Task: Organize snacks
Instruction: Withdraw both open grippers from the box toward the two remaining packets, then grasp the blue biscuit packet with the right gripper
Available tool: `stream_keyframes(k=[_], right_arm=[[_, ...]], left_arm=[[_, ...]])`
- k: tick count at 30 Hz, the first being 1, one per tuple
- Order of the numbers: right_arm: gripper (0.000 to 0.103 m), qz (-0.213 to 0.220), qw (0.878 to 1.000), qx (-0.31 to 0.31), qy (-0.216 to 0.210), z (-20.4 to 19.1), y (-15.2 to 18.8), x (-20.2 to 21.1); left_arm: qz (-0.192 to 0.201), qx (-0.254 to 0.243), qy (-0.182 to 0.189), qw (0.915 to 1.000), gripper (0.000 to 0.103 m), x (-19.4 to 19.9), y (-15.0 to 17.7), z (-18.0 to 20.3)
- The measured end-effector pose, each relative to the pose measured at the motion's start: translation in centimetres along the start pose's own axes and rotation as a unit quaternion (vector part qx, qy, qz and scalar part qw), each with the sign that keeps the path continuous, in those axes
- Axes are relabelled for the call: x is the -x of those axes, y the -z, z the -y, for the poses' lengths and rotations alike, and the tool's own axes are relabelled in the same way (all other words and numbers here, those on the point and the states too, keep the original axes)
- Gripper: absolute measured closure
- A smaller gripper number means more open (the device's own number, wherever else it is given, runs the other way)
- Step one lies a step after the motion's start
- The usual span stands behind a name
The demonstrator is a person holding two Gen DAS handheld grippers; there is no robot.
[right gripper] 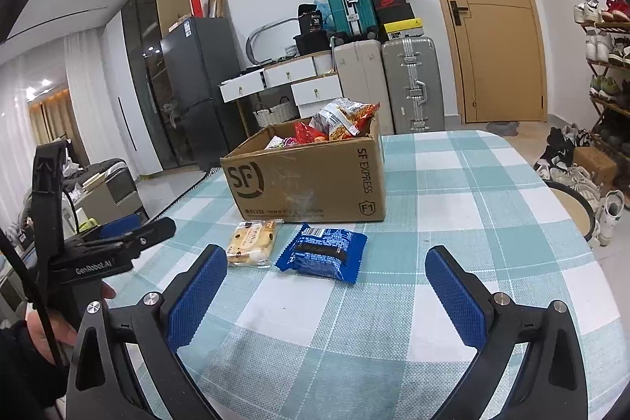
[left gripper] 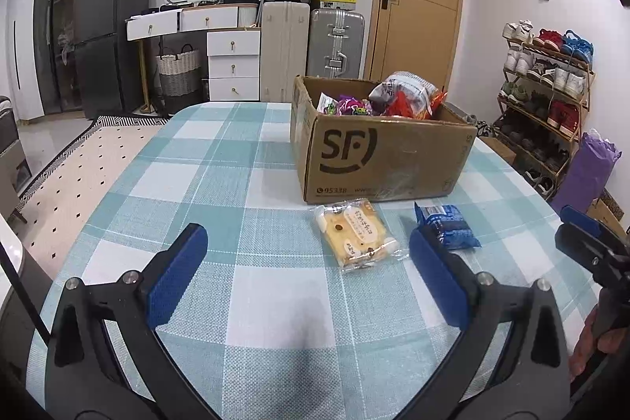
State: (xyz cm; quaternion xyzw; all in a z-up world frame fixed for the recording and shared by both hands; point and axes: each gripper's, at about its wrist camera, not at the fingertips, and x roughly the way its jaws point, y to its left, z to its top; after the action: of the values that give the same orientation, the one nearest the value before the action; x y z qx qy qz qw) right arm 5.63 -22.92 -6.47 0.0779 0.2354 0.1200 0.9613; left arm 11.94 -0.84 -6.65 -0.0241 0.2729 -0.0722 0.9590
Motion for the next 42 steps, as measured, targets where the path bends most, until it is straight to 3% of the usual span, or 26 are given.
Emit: stream_keyframes(k=[8,13,20,28,35,38,42], right_arm=[[0.001,-0.024,1.000,0.001,0.019,0.1,0.1,-1.3],[0.001,-0.055,0.998,-0.001,0.015,0.2,0.2,-3.0],[0.001,-0.105,0.994,0.017,0.019,-0.4,-1.0,-8.4],[0.001,-0.167,0.986,0.007,0.017,-0.6,-1.7,-14.1],[0.002,-0.190,0.982,0.004,0.014,-0.6,-1.4,-15.4],[0.023,-0.201,0.979,0.000,0.017,-0.4,-1.2,-15.8],[0.029,-0.209,0.978,0.008,0.023,-0.7,-1.0,-16.1]], left_arm=[[-0.008,0.009,0.012,0.9999,0.001,-1.3,0.4,-0.3],[-0.036,0.034,0.011,0.9987,0.001,-2.2,0.4,-1.2],[-0.049,0.073,0.008,0.9961,0.001,-3.2,0.7,-2.7],[-0.033,0.062,-0.004,0.9975,0.001,-2.6,0.7,-2.2],[-0.029,0.053,-0.005,0.9982,0.001,-2.3,0.7,-1.9],[-0.028,0.052,-0.006,0.9982,0.001,-2.2,0.8,-1.9],[-0.027,0.051,-0.006,0.9983,0.001,-2.1,0.8,-1.9]])
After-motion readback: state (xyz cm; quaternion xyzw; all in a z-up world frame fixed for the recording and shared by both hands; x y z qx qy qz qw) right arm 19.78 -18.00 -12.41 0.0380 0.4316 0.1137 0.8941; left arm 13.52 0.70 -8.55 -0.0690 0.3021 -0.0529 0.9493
